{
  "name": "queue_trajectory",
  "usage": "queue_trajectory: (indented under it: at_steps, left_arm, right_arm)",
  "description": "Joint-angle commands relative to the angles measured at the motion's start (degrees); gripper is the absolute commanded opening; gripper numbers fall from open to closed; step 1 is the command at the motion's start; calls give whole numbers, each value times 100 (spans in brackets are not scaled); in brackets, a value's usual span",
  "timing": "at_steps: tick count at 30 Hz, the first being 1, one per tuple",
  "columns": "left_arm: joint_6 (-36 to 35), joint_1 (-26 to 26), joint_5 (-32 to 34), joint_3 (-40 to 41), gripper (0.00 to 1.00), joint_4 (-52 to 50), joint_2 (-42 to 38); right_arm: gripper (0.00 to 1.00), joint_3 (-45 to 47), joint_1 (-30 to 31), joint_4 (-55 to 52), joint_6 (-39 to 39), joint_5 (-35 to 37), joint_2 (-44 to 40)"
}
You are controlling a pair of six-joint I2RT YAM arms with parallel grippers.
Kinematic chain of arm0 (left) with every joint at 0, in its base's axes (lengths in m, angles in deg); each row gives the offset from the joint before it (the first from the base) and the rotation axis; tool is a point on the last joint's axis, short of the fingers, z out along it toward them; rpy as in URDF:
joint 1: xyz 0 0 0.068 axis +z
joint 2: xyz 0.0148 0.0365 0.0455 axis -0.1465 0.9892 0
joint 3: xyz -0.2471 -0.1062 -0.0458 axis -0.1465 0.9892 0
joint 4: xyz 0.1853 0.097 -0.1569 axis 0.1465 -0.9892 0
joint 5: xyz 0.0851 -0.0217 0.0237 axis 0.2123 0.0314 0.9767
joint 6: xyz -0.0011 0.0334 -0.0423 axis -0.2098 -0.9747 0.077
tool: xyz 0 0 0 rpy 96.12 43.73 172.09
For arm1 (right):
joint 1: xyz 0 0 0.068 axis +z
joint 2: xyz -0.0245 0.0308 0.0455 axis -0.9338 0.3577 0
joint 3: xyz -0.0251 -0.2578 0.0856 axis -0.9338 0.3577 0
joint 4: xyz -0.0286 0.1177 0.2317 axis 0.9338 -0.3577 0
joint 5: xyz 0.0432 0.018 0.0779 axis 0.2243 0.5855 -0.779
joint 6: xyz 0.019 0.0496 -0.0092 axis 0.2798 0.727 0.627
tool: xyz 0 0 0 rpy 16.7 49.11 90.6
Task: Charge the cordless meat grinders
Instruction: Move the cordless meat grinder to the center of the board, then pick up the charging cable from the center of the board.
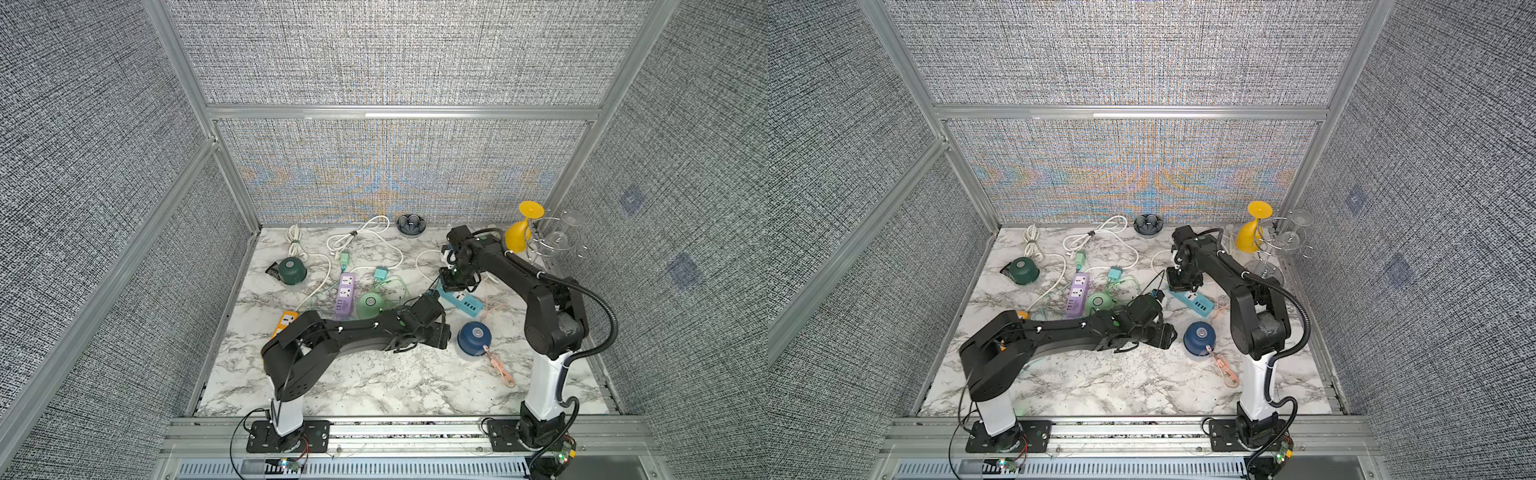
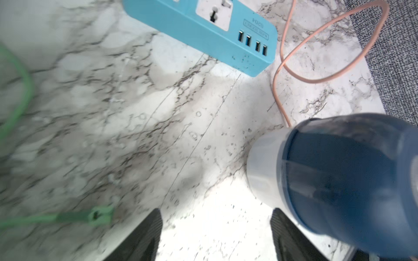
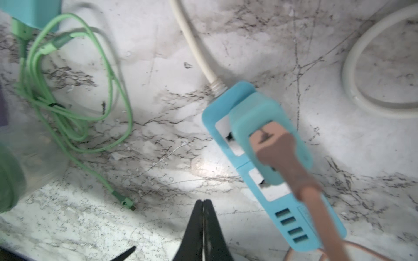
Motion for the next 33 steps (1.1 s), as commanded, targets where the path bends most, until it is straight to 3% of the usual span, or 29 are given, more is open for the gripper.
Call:
queue_trajectory:
  at_steps: [1,5,10,13,17,22,26,30,33]
  left_arm:
    - [-115,-19,353,257,87,-815,-527]
    - [-68,-89,636,525,88,-1444,-1308]
    - [7,-116,1467,607,92,-2497,-2467]
    - [112,-110,2278,697,99,-2959,-3101]
    - [140,52,2818,900,99,-3325,-3686]
    - [449,892,2451,1439,99,-3317,-4325]
    - [429,1696,1954,1762,99,-2982,-4707]
    - [324,2183,1659,1829,99,-2845,-4636]
    - [340,2296,1505,1917,99,-2757,-4648]
  right_arm:
    - [22,-103,143,-132,99,-107,-162]
    - [37,-316,357,-267,178,-42,-262]
    - [53,-527,708,-457,239,76,-312]
    - [55,-541,939,-462,294,97,-334]
    - [55,-543,1304,-492,313,84,-213]
    - [48,-467,1676,-385,316,33,99]
    - [50,-624,1789,-267,407,-67,371]
    - [53,-760,1797,-225,388,-92,751]
    - [44,-675,1883,-261,258,-73,918]
